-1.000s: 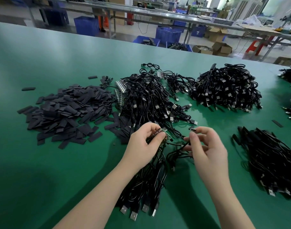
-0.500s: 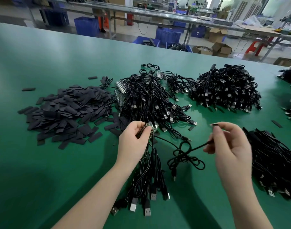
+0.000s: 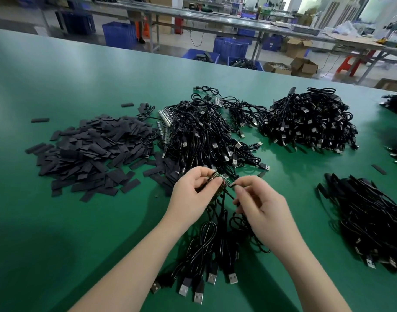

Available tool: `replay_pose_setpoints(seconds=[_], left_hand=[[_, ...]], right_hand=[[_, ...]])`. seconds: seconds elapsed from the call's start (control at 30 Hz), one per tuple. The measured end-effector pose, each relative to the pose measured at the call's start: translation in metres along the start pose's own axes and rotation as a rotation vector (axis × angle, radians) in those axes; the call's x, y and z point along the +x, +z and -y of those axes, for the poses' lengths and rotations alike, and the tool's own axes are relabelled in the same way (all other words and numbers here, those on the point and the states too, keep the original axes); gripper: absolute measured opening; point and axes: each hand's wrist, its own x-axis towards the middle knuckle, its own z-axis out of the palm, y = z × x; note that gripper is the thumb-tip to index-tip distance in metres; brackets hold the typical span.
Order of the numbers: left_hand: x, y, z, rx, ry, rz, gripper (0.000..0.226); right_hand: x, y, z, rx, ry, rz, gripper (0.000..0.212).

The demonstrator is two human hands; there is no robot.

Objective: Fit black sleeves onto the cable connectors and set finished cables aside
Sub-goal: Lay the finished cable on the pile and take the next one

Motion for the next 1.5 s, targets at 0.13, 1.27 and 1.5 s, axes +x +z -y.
replay_pose_setpoints(seconds=[0.13, 1.27, 1.5], left_hand=[[0.002, -0.001, 0.004, -0.021, -0.026, -0.067, 0.004], [0.001, -0.003, 0.012, 0.177, -0.072, -0.120, 0.011], [0.000, -0.004, 0.014, 0.234, -0.057, -0.085, 0.014]], right_hand=[[0.006, 0.001, 0.002, 0.093, 0.015, 0.292, 0.017], [-0.071, -0.027, 0.000, -0.706, 0.306, 0.166, 0.057], [-0.084, -0.083, 0.007, -0.213, 0.508, 0.099, 0.053]])
